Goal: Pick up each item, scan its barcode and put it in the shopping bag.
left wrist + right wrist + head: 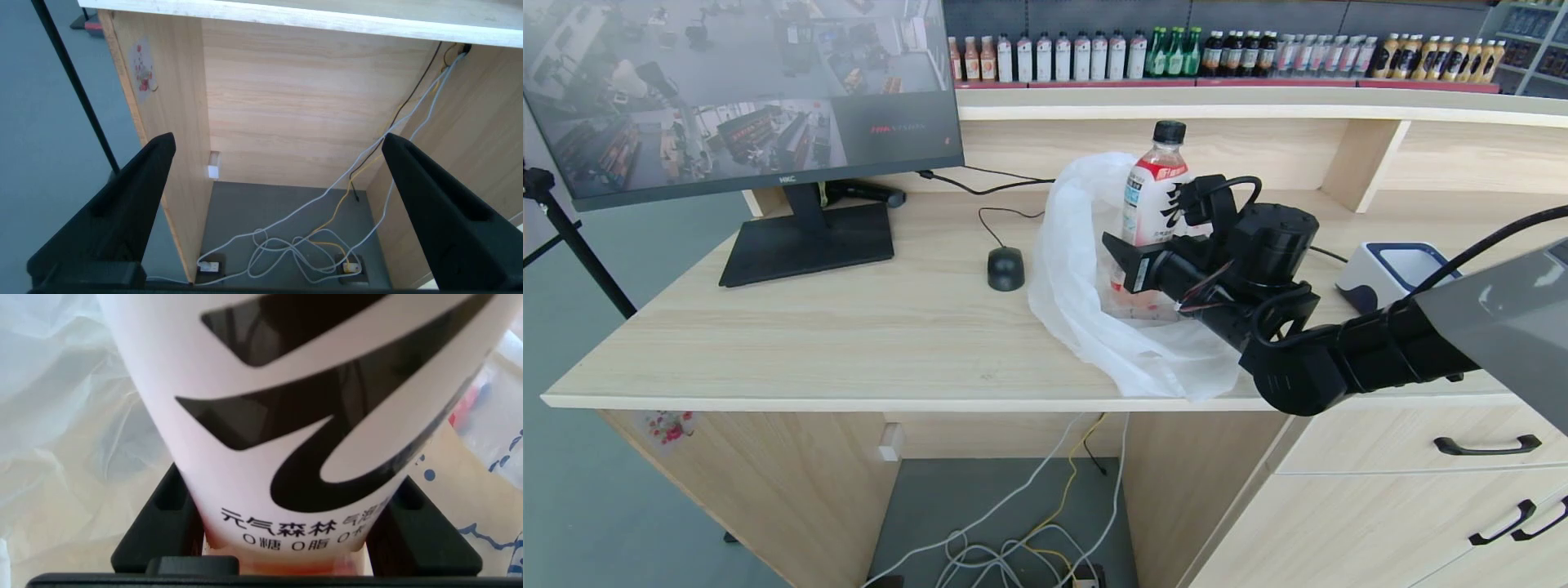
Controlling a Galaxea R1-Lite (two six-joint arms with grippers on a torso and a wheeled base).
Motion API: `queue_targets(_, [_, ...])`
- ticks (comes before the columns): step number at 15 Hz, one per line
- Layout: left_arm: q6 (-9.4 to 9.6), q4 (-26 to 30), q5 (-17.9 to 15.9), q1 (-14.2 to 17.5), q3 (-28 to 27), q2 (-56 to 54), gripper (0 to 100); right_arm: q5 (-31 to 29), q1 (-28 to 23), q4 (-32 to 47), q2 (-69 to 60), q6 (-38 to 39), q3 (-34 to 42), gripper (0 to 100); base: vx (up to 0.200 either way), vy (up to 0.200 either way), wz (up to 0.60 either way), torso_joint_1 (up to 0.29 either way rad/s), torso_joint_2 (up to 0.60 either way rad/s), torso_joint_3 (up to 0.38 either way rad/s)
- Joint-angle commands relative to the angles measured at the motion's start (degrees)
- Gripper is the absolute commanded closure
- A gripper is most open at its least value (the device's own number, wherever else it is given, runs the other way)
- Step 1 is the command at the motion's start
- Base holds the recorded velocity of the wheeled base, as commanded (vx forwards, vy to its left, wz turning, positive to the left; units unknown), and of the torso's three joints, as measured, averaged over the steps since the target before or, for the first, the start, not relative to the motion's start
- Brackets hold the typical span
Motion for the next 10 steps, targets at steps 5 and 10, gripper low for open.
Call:
queue_targets(5, [0.07, -0.01, 0.0, 0.0, 0.0, -0.01, 0, 0.0, 0.02, 0.0, -0.02, -0.07, 0.98, 100, 0.0, 0.0, 0.0, 0.0, 0.0, 0.0])
queue_targets(10, [0.07, -0.01, 0.0, 0.0, 0.0, -0.01, 0, -0.09, 0.11, -0.35, -0.19, -0.07, 0.54, 0, 0.0, 0.0, 0.0, 0.0, 0.0, 0.0])
